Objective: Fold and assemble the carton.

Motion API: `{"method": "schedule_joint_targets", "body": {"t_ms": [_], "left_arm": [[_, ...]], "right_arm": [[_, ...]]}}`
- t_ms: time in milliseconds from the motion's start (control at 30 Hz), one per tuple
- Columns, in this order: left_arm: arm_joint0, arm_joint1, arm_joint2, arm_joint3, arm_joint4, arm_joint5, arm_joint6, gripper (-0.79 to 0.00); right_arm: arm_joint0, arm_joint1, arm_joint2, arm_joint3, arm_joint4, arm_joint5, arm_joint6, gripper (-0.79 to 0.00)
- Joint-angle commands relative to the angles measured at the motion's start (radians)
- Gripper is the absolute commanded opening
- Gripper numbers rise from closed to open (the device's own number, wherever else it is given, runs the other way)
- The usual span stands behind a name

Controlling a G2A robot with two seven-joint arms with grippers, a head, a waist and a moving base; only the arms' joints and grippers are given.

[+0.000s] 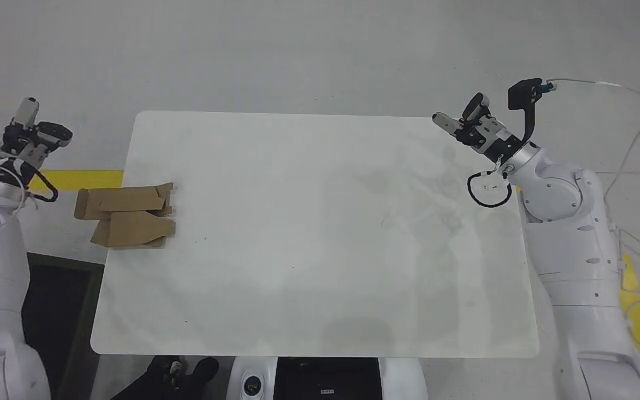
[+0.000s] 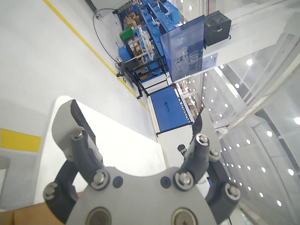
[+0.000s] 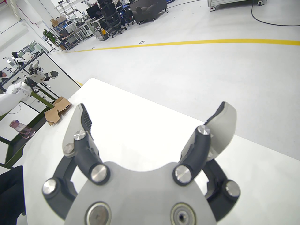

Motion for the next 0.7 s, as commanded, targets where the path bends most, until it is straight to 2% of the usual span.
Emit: {"method": "schedule_joint_targets", "body": {"t_ms": [0, 200, 367, 667], "left_arm": [[0.014, 0.005, -0.011, 0.014, 0.006, 0.005, 0.014, 0.000], [0.054, 0.025, -0.042, 0.044, 0.063, 0.033, 0.072, 0.000], [0.077, 0.039, -0.049, 0.065, 0.147, 0.102, 0.144, 0.000], [0.151, 0.053, -0.054, 0.059, 0.221, 0.182, 0.169, 0.000]], "right_arm": [[0.000, 0.000, 0.000, 0.000, 0.000, 0.000, 0.000, 0.000], [0.000, 0.000, 0.000, 0.000, 0.000, 0.000, 0.000, 0.000], [0.000, 0.000, 0.000, 0.000, 0.000, 0.000, 0.000, 0.000], [0.000, 0.000, 0.000, 0.000, 0.000, 0.000, 0.000, 0.000]]}}
